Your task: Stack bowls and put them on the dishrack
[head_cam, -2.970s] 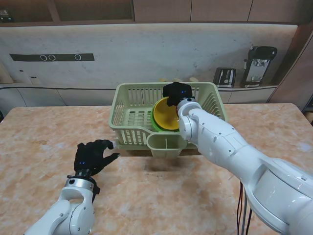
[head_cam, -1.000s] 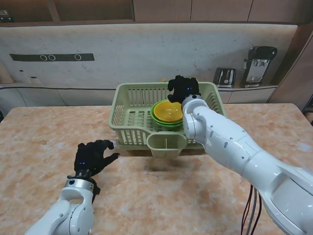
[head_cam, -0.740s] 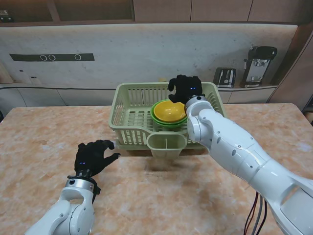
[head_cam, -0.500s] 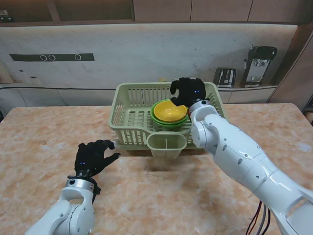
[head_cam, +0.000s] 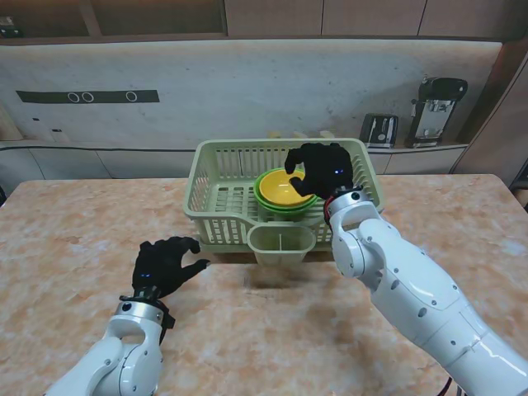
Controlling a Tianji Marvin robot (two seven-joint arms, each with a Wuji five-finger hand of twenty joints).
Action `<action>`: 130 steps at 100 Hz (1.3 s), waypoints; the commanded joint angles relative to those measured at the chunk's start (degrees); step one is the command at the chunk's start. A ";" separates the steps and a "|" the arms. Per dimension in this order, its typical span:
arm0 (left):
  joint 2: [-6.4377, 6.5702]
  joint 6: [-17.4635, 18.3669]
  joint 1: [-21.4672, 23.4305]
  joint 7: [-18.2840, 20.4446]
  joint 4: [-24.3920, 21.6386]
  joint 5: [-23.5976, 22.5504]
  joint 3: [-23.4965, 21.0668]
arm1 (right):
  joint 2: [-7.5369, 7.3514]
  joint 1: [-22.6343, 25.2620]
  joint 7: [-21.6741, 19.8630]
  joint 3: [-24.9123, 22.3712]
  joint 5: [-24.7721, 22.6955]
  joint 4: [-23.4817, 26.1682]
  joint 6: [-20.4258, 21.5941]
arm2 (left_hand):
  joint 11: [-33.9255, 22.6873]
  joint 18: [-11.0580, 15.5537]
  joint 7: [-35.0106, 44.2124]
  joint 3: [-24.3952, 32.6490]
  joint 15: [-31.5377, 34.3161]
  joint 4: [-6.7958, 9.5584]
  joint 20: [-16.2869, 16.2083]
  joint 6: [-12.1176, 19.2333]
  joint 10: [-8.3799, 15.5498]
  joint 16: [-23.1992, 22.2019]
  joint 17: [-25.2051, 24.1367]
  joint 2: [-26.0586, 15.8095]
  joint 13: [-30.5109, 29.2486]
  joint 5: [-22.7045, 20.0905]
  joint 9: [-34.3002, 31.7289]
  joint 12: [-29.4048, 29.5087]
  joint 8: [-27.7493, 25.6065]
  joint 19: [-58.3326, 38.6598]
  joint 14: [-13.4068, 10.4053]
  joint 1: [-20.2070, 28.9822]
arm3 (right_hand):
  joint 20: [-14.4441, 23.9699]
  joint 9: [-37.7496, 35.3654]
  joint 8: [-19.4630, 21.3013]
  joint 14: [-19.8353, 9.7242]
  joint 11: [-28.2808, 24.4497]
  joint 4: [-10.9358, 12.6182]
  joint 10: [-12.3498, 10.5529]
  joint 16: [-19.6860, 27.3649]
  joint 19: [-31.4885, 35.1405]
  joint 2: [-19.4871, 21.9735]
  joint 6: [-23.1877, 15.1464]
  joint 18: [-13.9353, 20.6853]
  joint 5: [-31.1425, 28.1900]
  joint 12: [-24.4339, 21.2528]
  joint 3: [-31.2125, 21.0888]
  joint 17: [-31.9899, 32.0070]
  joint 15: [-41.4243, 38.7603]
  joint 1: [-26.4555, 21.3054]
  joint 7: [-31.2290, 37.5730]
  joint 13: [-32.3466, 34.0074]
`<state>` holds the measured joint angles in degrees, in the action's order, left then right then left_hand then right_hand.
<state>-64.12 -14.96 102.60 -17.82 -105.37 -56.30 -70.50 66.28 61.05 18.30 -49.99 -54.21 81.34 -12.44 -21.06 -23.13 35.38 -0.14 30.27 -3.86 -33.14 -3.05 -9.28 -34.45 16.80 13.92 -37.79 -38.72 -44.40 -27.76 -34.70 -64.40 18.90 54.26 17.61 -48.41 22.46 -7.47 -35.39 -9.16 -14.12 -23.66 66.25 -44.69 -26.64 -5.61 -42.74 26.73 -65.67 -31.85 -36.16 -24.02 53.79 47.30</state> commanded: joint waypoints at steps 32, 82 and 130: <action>-0.25 1.18 0.16 0.31 -0.28 0.91 0.62 | -1.22 10.21 0.40 -4.37 -3.01 8.79 4.34 | -1.52 1.75 2.79 -0.26 0.69 0.80 -0.27 2.01 0.59 -1.02 0.76 1.16 -1.42 0.61 -1.76 -2.12 -3.02 -0.59 -0.86 1.78 | 0.96 -2.32 2.01 -2.05 0.44 -2.06 -2.44 -2.63 2.11 -3.59 -3.29 1.83 -2.90 3.37 -0.88 -1.68 -1.23 1.81 1.79 1.57; -0.30 1.94 1.12 -0.27 -1.62 0.91 1.04 | -2.25 22.79 1.94 -10.32 -5.44 17.46 8.48 | -2.14 1.38 4.55 -0.32 1.18 0.73 -0.48 2.48 1.15 -1.64 0.55 1.29 -1.51 1.03 -2.21 -3.39 -5.22 -1.20 -0.67 1.59 | 1.35 -2.63 3.68 -2.37 1.70 -1.21 -2.94 -3.09 1.75 -2.74 -4.05 2.64 -3.39 3.03 1.58 -1.92 -0.11 3.02 0.94 1.52; -0.43 2.92 2.00 -0.67 -2.88 1.66 1.21 | -2.52 32.56 6.06 -15.14 -7.15 21.46 10.45 | -1.67 1.04 3.79 -0.37 1.15 0.71 -0.63 2.21 0.92 -1.78 0.62 0.97 -1.69 0.64 -2.40 -3.45 -4.90 -1.43 -0.50 1.33 | 1.82 -2.96 4.48 -2.37 2.23 -0.70 -2.90 -3.42 1.18 -1.44 -4.13 2.74 -3.68 3.52 2.65 -2.32 0.59 2.81 0.34 1.76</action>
<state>-64.26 -12.39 103.97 -18.82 -107.50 -54.90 -69.49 63.86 92.15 24.30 -65.15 -60.98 102.40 -2.12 -23.13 -22.23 39.16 -0.14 30.97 -3.86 -33.14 -1.70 -9.03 -35.73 17.58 13.93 -38.47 -38.72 -45.75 -30.54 -38.66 -64.63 18.37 54.26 18.26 -49.79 26.18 -8.38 -33.69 -9.16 -15.19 -25.19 66.94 -46.48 -28.87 -4.23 -45.31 29.42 -63.39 -33.91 -36.26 -22.07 54.35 48.56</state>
